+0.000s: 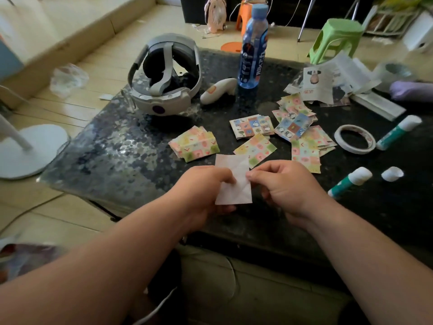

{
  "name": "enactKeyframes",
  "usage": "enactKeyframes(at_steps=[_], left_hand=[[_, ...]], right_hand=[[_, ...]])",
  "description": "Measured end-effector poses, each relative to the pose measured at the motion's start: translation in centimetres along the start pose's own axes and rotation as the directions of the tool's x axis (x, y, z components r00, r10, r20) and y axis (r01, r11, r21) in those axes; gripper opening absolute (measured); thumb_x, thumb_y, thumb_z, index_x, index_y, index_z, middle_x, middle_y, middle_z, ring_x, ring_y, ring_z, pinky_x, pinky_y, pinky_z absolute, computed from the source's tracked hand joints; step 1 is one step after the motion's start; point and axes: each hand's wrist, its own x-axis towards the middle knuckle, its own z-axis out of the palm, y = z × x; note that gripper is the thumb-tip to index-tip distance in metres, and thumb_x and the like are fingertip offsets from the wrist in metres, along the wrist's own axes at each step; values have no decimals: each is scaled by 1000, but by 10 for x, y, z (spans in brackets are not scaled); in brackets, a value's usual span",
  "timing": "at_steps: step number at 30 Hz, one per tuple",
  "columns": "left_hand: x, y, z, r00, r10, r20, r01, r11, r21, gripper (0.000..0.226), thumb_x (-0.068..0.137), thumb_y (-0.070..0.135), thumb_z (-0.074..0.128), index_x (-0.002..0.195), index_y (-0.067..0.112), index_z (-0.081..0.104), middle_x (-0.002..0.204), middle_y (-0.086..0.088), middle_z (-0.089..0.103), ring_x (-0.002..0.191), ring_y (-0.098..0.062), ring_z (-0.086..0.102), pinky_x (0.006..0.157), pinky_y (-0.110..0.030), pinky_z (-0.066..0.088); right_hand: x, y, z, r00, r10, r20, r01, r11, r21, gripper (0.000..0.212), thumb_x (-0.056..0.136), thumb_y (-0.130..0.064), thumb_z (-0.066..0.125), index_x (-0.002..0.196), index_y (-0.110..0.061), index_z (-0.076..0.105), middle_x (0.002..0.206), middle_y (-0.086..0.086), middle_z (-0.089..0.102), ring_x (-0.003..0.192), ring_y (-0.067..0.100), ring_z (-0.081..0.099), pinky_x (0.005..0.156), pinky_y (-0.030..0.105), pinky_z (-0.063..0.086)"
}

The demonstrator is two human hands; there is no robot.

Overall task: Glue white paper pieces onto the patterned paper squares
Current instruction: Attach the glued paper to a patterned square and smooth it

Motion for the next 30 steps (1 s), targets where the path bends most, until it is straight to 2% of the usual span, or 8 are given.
enactKeyframes(at_steps=[6, 9, 11, 15, 18, 21, 25, 30], left_hand=[[8, 7, -35, 992, -7, -126, -1, 998, -66, 23, 85, 1, 62, 107, 1, 64, 106, -20, 69, 85, -36, 71, 66, -40, 59], [13, 11, -46, 981, 7, -191, -24, 996, -88, 19, 85, -2, 61, 104, 1, 64, 98, -19, 65, 81, -36, 68, 72, -45, 61], [18, 12, -51, 974, 39, -225, -53, 997, -56, 23, 86, -3, 62, 107, 6, 66, 96, -16, 65, 77, -34, 67, 65, -40, 61], [25, 12, -60, 965, 100, -244, -109, 994, -24, 23, 84, -4, 62, 100, 12, 67, 99, -18, 73, 86, -40, 73, 78, -58, 61], [27, 12, -66, 963, 104, -248, -116, 993, -35, 26, 86, -5, 61, 104, 13, 67, 99, -17, 73, 86, -39, 73, 77, -60, 61], [29, 13, -71, 965, 120, -233, -134, 990, -48, 28, 84, -5, 61, 103, 14, 68, 100, -17, 74, 86, -39, 74, 77, -62, 60], [33, 13, -75, 965, 134, -225, -148, 988, -46, 30, 84, -4, 61, 104, 18, 69, 98, -13, 76, 86, -37, 75, 78, -61, 60], [32, 16, -79, 940, 213, -265, -204, 977, 62, 36, 86, 0, 63, 108, 29, 60, 105, -3, 68, 91, -29, 71, 79, -52, 63]], right_hand=[[33, -14, 25, 998, 43, 48, -52, 978, 203, 17, 94, -21, 72, 86, -6, 70, 78, 8, 73, 49, 10, 48, 37, 18, 32], [59, -20, 38, 996, -63, -64, 53, 989, -141, 16, 89, -27, 76, 79, -15, 73, 79, 0, 75, 56, 7, 58, 52, 24, 43], [75, -25, 48, 983, -146, -110, 95, 922, -375, 15, 87, -33, 78, 85, -19, 75, 83, -4, 73, 75, 11, 65, 66, 27, 49], [96, -31, 66, 977, -192, -88, 120, 847, -518, 44, 86, -47, 77, 116, -16, 68, 110, -1, 68, 103, 19, 64, 91, 34, 53], [101, -33, 77, 968, -229, -98, 127, 792, -597, 70, 84, -61, 72, 135, -15, 59, 127, 1, 64, 117, 21, 61, 99, 41, 53], [104, -36, 85, 964, -237, -118, 119, 786, -606, 80, 82, -61, 73, 144, -15, 51, 137, 3, 60, 126, 24, 57, 103, 45, 50], [112, -39, 94, 975, -183, -129, 98, 866, -491, 88, 79, -48, 81, 151, -16, 42, 137, 4, 59, 125, 25, 57, 105, 41, 48], [113, -42, 95, 977, -149, -151, 72, 902, -425, 79, 79, -38, 85, 146, -19, 47, 131, 2, 61, 120, 22, 58, 94, 32, 47]])
